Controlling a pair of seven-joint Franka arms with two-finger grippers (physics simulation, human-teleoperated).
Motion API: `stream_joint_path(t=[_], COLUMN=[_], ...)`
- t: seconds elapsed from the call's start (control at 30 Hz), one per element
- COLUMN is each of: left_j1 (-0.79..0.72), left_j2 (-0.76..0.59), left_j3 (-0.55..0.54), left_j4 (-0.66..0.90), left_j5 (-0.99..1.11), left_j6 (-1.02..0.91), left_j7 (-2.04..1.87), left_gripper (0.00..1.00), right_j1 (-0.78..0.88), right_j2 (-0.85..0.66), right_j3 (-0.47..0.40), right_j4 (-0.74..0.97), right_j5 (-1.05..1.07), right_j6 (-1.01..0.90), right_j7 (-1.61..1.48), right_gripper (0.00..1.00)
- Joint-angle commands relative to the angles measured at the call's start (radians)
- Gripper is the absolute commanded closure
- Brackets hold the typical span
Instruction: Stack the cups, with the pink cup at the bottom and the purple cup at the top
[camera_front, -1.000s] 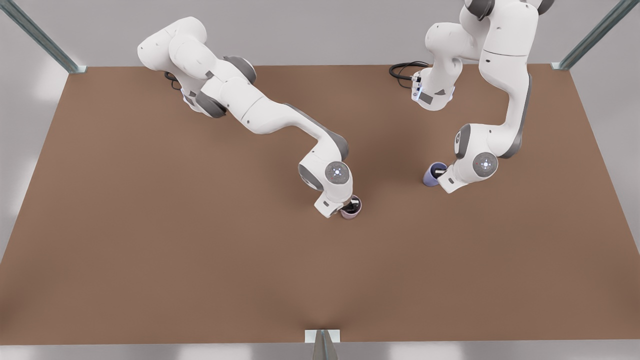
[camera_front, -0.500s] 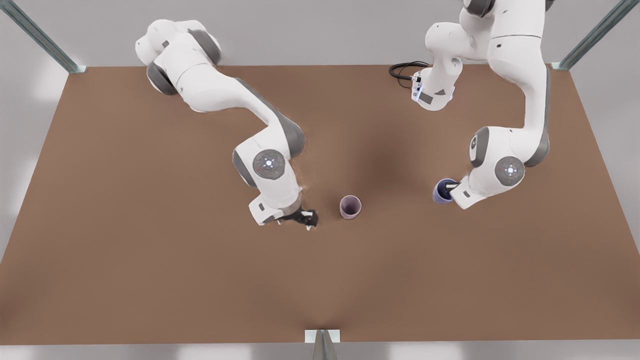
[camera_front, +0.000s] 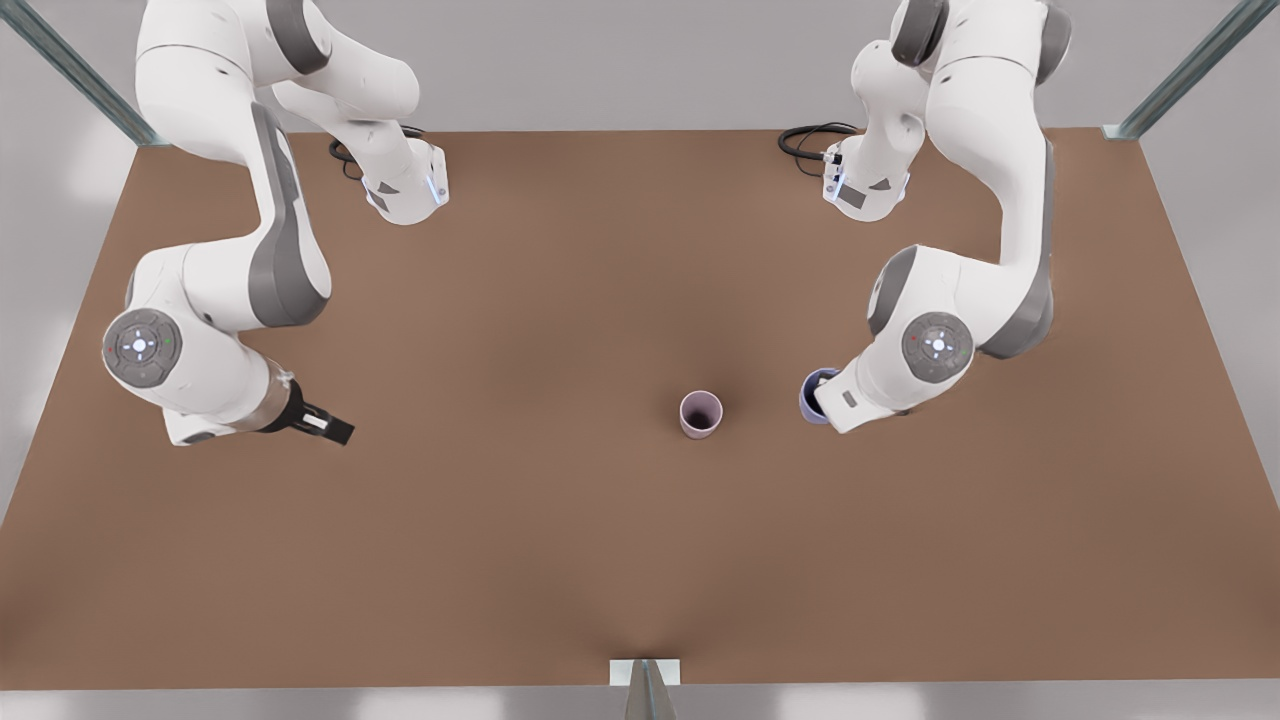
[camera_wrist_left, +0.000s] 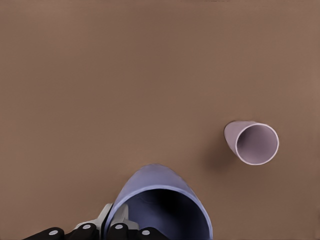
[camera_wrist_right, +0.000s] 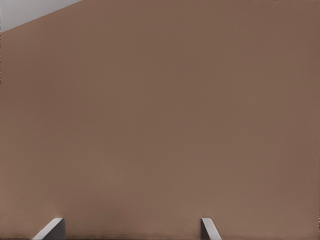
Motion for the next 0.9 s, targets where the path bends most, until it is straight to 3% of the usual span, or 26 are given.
stream_joint_path(t=[0.0,0.07,0.2,0.3,0.43,0.87], left_j1=[-0.048,-0.099,-0.154,-0.154,-0.145,-0.153], left_j2=[0.06,0.089,0.12,0.133,0.126,0.077], left_j3=[-0.005,-0.015,-0.046,-0.046,-0.045,-0.045], left_j4=[0.069,0.078,0.069,0.066,0.008,-0.15], left_j5=[-0.021,-0.029,-0.066,-0.142,-0.127,-0.127], left_j6=[-0.016,0.015,0.13,0.214,0.279,0.313], left_j7=[-0.405,-0.474,-0.642,-0.674,-0.654,-0.651], left_gripper=[0.79,0.79,0.79,0.79,0.79,0.79], right_j1=[0.002,-0.005,-0.001,-0.005,-0.012,-0.021], right_j2=[0.039,0.138,0.132,-0.038,-0.039,-0.031], right_j3=[0.0,0.0,0.0,0.003,0.004,0.0], right_j4=[0.057,0.178,0.174,-0.078,-0.096,-0.089], right_j5=[-0.001,-0.004,-0.01,-0.011,-0.005,-0.002], right_j6=[-0.02,-0.02,-0.022,0.111,0.15,0.101], right_j7=[-0.336,-0.337,-0.336,-0.388,-0.609,-0.595], right_gripper=[0.0,0.0,0.0,0.0,0.0,0.0])
